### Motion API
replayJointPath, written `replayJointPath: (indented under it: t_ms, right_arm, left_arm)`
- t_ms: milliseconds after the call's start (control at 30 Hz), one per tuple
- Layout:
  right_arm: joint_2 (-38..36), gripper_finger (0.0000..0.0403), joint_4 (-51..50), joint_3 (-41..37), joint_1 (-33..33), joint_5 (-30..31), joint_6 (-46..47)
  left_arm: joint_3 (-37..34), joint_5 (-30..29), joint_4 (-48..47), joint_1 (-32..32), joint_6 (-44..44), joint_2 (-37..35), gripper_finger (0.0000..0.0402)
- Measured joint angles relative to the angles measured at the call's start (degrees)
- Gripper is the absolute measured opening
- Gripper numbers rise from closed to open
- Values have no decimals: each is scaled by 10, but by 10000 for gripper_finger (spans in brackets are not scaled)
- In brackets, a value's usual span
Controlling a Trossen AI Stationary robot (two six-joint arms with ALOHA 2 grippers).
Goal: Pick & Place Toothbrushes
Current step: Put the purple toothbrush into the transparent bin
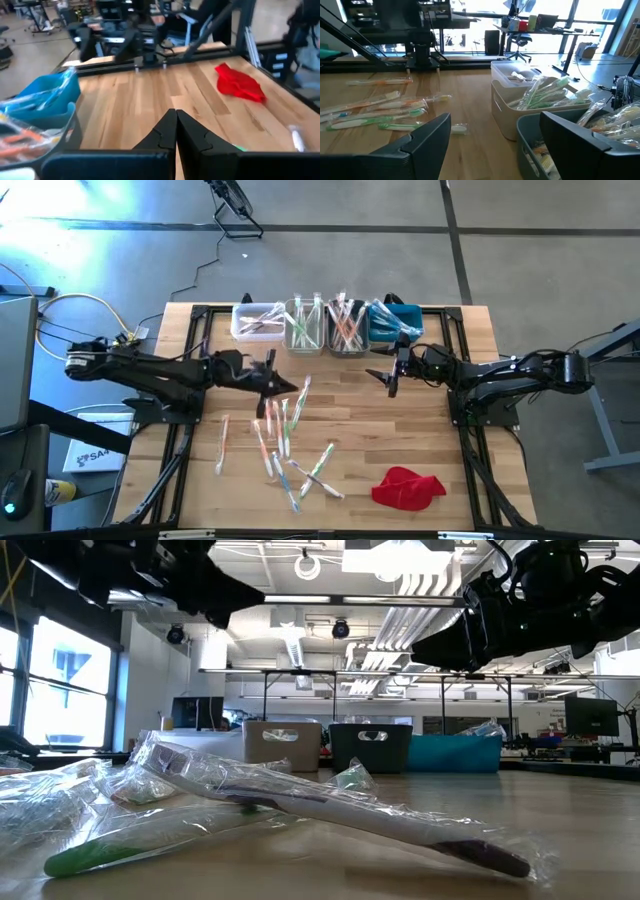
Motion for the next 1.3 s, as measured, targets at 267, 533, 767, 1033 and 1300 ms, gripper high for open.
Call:
replayJointPath:
  t_ms: [267,533,767,1033,1300]
  right_arm:
    - [0,298,0,0,0,0,0]
    - [0,298,0,0,0,0,0]
    - [0,298,0,0,0,0,4]
    - [0,298,0,0,0,0,4]
    - [0,298,-1,0,0,-1,5]
  left_arm:
    - [86,-92,-160,-73,16,26,1]
    - [159,-92,-221,-135,27,75,1]
    - [216,-92,-266,-185,30,140,1]
    - [277,-90,-344,-214,-37,212,1]
    - [286,-72,-354,-223,-62,236,3]
